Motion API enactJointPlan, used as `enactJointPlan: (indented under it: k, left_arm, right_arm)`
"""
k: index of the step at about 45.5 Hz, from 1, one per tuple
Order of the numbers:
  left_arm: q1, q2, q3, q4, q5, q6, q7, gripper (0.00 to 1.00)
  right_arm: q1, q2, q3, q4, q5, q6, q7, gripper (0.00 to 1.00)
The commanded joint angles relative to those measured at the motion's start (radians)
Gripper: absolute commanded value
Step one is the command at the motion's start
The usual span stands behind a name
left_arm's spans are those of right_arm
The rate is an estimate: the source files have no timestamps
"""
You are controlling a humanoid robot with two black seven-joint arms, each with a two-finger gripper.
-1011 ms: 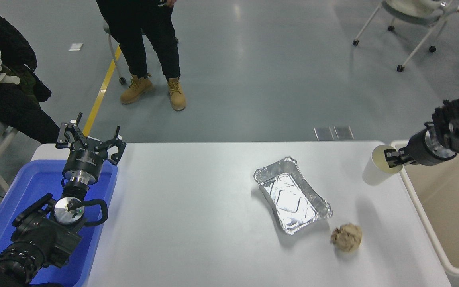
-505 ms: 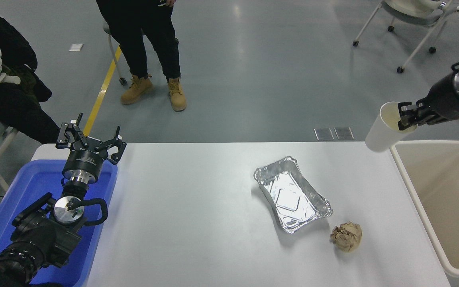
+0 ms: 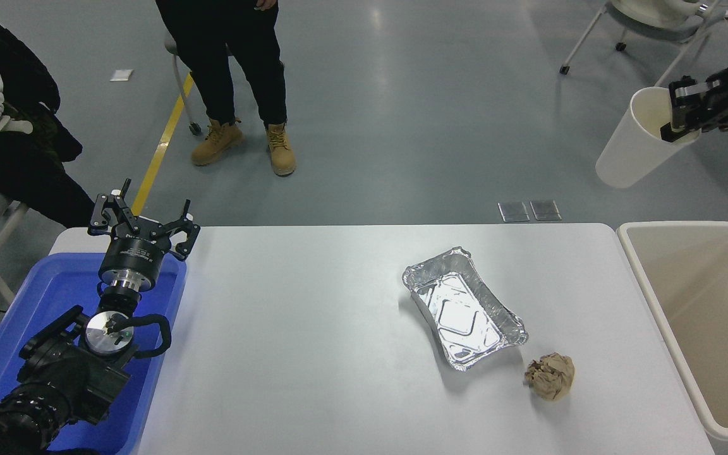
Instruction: Pick up paper cup place in dustbin
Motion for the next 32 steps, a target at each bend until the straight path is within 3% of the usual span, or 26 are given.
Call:
enactJointPlan:
  k: [1,9,18,25,29,32]
  left_arm:
    - [0.000,0.000,0.000,0.000,0.000,0.001,0.000,0.99]
    - [0.000,0.000,0.000,0.000,0.000,0.001,0.000,0.99]
    - [0.000,0.001,0.000,0.000,0.000,0.001,0.000,0.99]
    - [0.000,0.000,0.000,0.000,0.000,0.001,0.000,0.99]
    - [0.000,0.000,0.000,0.000,0.000,0.000,0.000,0.99]
    - [0.000,0.000,0.000,0.000,0.000,0.000,0.000,0.99]
  right_arm:
    - [-0.013,-0.012,-0.001,-0.002,-0.010,0.006,-0.004,0.00]
    - [-0.104,-0.063,-0.004,-0.020,0.007,0.006,-0.010,0.00]
    - [-0.324,-0.152,0.002,-0.172,0.047,-0.127,-0.028,0.00]
    - [-0.666,-0.158,0.015,-0.446,0.264,-0.368,-0.106,0.00]
    - [-0.826,-0.155,0.025,-0.523,0.398,-0.494,-0.137,0.00]
    - [-0.930,-0.150,0.027,-0.554,0.478,-0.593,-0.183,0.00]
